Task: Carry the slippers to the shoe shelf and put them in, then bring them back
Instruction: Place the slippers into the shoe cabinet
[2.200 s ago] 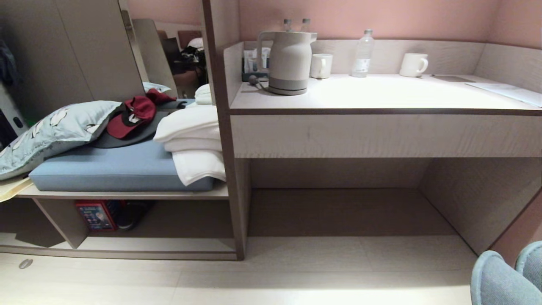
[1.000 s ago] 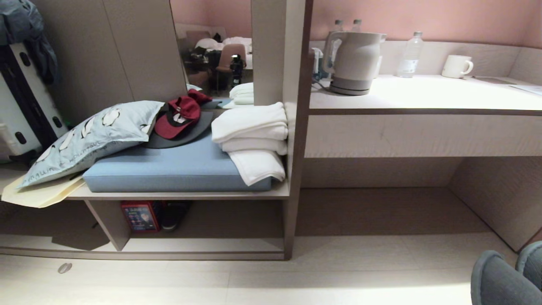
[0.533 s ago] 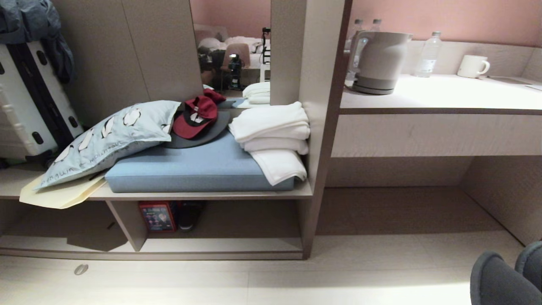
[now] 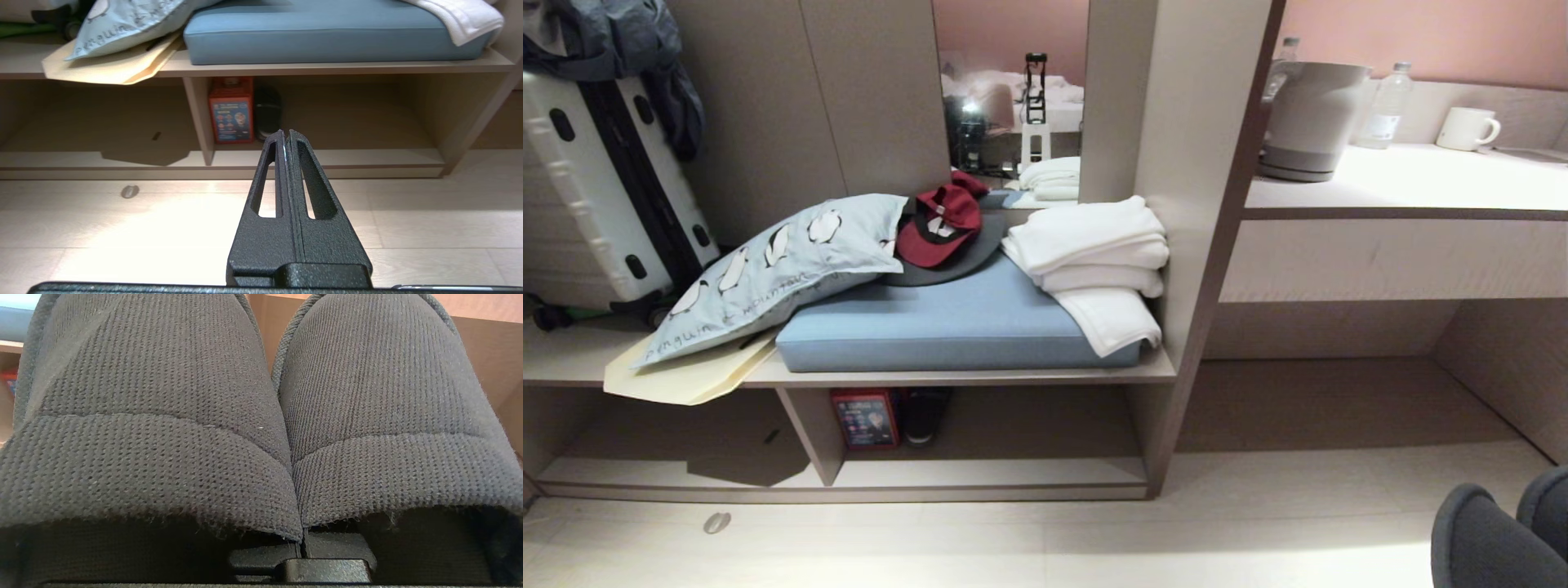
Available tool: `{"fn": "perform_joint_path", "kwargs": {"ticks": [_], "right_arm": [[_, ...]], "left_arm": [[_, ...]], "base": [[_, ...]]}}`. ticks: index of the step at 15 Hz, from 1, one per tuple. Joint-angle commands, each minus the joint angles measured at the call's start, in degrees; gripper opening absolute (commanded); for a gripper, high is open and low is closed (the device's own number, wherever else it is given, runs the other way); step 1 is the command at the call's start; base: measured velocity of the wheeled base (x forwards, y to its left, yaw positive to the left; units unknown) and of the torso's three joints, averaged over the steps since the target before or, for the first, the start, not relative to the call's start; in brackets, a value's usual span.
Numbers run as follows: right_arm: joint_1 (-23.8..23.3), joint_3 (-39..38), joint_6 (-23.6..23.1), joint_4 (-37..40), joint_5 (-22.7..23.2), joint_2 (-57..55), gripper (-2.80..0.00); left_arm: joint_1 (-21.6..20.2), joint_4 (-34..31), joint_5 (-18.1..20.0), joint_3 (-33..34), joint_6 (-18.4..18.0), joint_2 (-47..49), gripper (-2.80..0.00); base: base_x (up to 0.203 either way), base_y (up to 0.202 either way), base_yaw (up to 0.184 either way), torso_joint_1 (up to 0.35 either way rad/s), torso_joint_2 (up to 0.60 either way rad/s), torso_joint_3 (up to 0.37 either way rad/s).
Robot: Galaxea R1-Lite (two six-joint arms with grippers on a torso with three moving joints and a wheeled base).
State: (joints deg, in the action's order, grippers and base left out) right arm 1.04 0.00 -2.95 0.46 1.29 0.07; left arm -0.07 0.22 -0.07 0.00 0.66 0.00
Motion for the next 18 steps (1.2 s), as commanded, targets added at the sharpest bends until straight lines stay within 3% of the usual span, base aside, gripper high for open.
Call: {"fn": "perform_joint_path", "kwargs": {"ticks": [1,18], "right_arm": [[0.0,0.0,0.0,0.0,0.0,0.0,-2.8],[0.0,0.0,0.0,0.0,0.0,0.0,-2.8]], "left_arm": [[0.0,0.0,0.0,0.0,0.0,0.1,-2.8],[0.0,0.0,0.0,0.0,0.0,0.0,-2.8]], "base": [[0.0,0.192,0.0,0.002,0.0,0.002],[0.0,0.195,-0.002,0.002,0.0,0.002]]}}
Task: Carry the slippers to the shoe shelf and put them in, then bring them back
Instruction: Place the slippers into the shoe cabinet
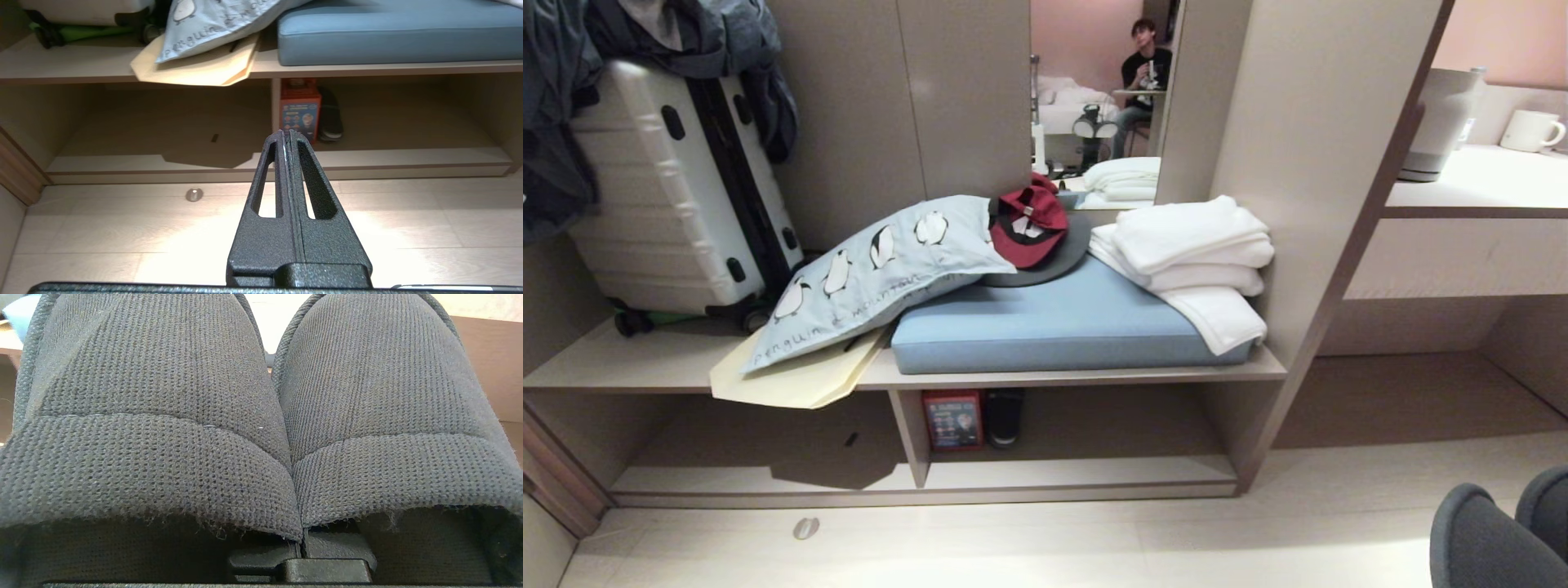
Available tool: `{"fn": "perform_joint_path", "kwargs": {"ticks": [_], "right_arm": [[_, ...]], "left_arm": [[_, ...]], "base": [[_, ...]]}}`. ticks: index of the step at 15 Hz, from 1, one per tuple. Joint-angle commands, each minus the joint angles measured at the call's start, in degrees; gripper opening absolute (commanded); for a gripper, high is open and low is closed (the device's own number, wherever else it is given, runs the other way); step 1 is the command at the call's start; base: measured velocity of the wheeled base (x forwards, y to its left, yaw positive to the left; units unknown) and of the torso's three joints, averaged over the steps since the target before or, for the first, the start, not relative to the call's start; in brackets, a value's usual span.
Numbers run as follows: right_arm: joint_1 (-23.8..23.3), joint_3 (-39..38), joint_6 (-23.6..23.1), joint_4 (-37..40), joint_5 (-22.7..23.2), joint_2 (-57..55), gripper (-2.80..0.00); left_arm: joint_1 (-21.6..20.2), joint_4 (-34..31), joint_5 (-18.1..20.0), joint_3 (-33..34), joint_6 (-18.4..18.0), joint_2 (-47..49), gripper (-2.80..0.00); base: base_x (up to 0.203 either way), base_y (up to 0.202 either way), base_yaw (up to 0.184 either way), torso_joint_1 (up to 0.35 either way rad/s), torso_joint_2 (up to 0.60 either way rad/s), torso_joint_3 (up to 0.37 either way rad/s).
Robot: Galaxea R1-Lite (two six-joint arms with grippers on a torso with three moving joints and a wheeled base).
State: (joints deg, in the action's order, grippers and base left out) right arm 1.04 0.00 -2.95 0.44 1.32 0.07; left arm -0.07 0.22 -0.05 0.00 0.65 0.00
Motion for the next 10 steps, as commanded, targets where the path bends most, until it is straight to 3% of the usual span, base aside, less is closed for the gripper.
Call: {"fn": "perform_joint_path", "kwargs": {"ticks": [1,10], "right_arm": [[0.0,0.0,0.0,0.0,0.0,0.0,-2.8],[0.0,0.0,0.0,0.0,0.0,0.0,-2.8]], "left_arm": [[0.0,0.0,0.0,0.0,0.0,0.1,-2.8],[0.0,0.0,0.0,0.0,0.0,0.1,-2.8]], "base": [[0.0,0.196,-0.001,0.007,0.0,0.002],[0.0,0.193,-0.001,0.003,0.0,0.002]]}}
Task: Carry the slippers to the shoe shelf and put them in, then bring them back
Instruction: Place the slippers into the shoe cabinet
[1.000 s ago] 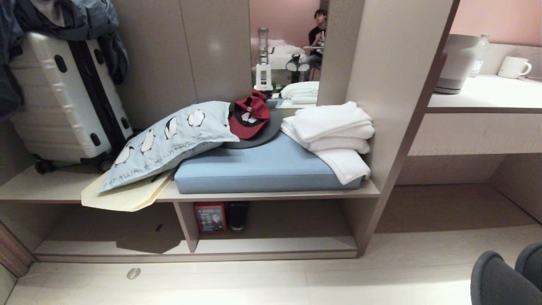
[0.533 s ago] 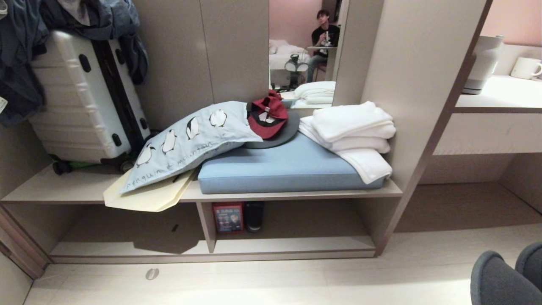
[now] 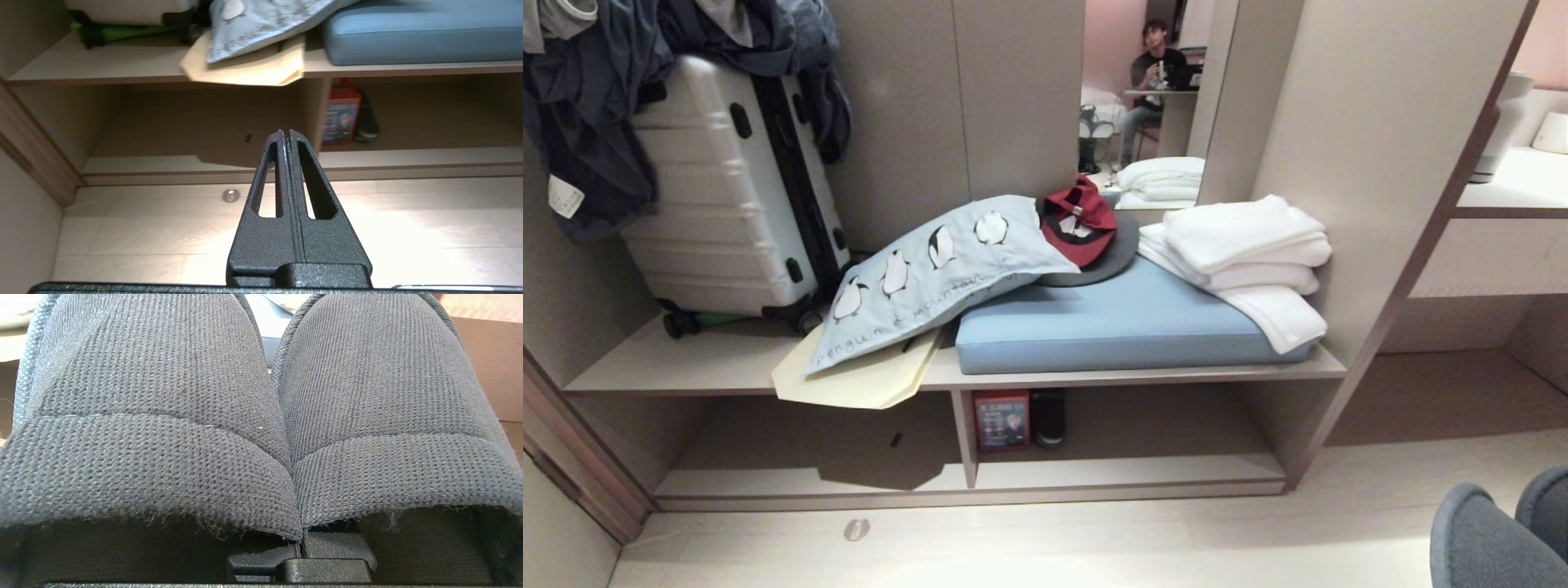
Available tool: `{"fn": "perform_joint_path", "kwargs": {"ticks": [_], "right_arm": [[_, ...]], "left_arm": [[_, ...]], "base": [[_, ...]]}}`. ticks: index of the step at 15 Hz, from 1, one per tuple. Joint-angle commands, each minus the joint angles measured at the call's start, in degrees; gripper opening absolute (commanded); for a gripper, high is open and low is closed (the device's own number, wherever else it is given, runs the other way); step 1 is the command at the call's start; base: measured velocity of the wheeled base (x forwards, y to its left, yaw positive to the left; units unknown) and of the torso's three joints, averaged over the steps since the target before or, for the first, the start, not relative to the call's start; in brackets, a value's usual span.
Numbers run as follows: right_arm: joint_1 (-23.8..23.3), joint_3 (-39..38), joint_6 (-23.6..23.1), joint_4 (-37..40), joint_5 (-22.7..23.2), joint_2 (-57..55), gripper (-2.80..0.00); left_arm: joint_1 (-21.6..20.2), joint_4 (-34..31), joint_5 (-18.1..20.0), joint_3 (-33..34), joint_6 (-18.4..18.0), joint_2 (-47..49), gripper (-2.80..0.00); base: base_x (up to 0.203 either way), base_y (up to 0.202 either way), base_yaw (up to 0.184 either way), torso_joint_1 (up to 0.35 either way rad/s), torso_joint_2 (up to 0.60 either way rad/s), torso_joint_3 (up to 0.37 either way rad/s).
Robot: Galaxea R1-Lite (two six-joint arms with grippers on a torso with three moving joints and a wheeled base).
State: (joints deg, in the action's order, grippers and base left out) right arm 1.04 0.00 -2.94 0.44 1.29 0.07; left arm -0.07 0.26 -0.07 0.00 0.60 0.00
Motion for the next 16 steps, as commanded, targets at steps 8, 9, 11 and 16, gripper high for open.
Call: {"fn": "perform_joint_path", "kwargs": {"ticks": [8,9,11,16], "right_arm": [[0.0,0.0,-0.1,0.0,0.0,0.0,-2.8],[0.0,0.0,-0.1,0.0,0.0,0.0,-2.8],[0.0,0.0,-0.1,0.0,0.0,0.0,-2.8],[0.0,0.0,0.0,0.0,0.0,0.0,-2.8]], "left_arm": [[0.0,0.0,0.0,0.0,-0.1,0.0,-2.8],[0.0,0.0,0.0,0.0,-0.1,0.0,-2.8],[0.0,0.0,0.0,0.0,-0.1,0.1,-2.8],[0.0,0.0,0.0,0.0,0.0,0.0,-2.8]], "base": [[0.0,0.068,0.0,0.0,0.0,0.002],[0.0,0.0,0.0,0.0,0.0,0.0],[0.0,0.0,0.0,0.0,0.0,0.0],[0.0,0.0,0.0,0.0,0.0,0.0]]}}
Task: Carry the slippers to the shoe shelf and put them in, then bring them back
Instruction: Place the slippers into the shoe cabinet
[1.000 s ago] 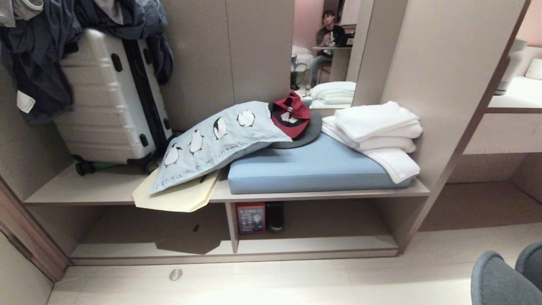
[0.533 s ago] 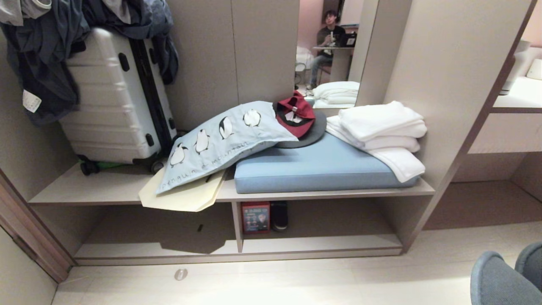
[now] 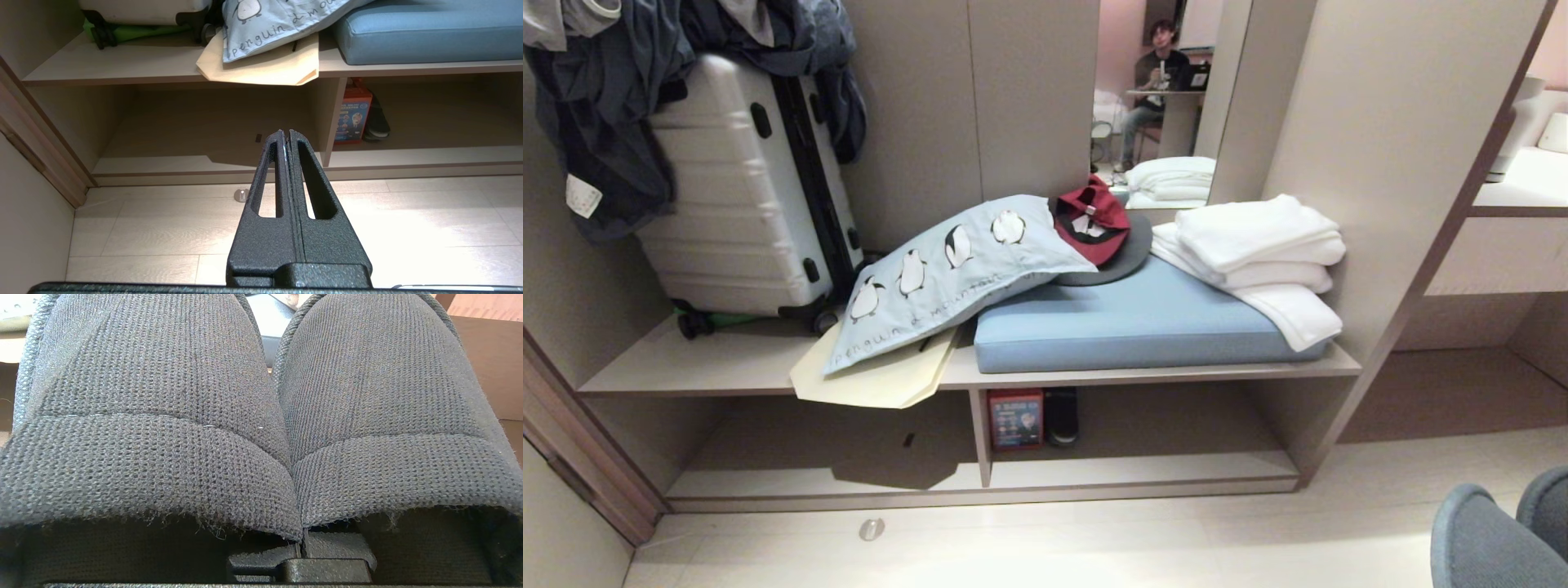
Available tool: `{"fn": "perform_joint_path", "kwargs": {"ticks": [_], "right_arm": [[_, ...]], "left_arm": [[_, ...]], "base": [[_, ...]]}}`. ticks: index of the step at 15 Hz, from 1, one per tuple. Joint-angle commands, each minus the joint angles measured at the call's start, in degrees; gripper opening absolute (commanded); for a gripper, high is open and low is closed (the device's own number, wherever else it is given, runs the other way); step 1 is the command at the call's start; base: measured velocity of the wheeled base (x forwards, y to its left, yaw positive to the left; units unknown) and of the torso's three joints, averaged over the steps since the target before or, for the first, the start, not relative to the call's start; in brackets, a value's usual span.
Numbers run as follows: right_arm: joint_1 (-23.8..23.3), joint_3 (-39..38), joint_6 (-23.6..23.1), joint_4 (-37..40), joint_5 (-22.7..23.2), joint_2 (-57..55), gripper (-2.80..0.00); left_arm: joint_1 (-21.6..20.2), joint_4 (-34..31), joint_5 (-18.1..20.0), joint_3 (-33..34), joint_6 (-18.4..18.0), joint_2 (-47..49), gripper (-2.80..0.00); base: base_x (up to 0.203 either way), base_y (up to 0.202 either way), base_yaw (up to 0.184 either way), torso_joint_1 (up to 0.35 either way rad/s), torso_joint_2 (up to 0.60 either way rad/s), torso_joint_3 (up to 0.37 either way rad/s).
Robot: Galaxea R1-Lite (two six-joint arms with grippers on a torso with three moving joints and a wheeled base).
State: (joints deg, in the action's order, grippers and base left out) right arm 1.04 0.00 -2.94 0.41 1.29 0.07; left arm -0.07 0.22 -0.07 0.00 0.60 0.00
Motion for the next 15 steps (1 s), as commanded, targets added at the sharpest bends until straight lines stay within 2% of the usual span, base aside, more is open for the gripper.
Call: {"fn": "perform_joint_path", "kwargs": {"ticks": [1,4,15], "right_arm": [[0.0,0.0,-0.1,0.0,0.0,0.0,-2.8],[0.0,0.0,-0.1,0.0,0.0,0.0,-2.8],[0.0,0.0,-0.1,0.0,0.0,0.0,-2.8]], "left_arm": [[0.0,0.0,0.0,0.0,0.0,0.1,-2.8],[0.0,0.1,0.0,0.0,-0.1,0.0,-2.8],[0.0,0.1,0.0,0.0,-0.1,0.1,-2.8]], "base": [[0.0,0.0,0.0,0.0,0.0,0.0],[0.0,0.0,0.0,0.003,0.01,-0.097],[0.0,0.0,0.0,0.002,0.0,-0.195]]}}
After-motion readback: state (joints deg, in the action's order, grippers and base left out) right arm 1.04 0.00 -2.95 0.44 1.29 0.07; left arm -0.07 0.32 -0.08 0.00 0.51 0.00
